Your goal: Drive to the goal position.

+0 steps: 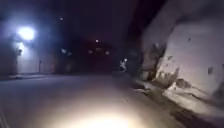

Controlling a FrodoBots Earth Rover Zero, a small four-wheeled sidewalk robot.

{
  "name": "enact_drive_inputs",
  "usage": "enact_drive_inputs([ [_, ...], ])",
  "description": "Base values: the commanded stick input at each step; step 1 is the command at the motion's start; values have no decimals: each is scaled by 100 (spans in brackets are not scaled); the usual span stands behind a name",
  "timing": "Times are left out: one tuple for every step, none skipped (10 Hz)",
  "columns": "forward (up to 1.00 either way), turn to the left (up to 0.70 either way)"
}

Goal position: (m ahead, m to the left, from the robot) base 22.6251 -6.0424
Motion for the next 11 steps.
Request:
enact_drive_inputs([
  [70, 0],
  [70, 0],
  [70, 0],
  [70, 0],
  [70, 0],
  [70, 0],
  [70, 0],
  [70, 0],
  [70, 0],
  [70, 0],
  [70, -3],
])
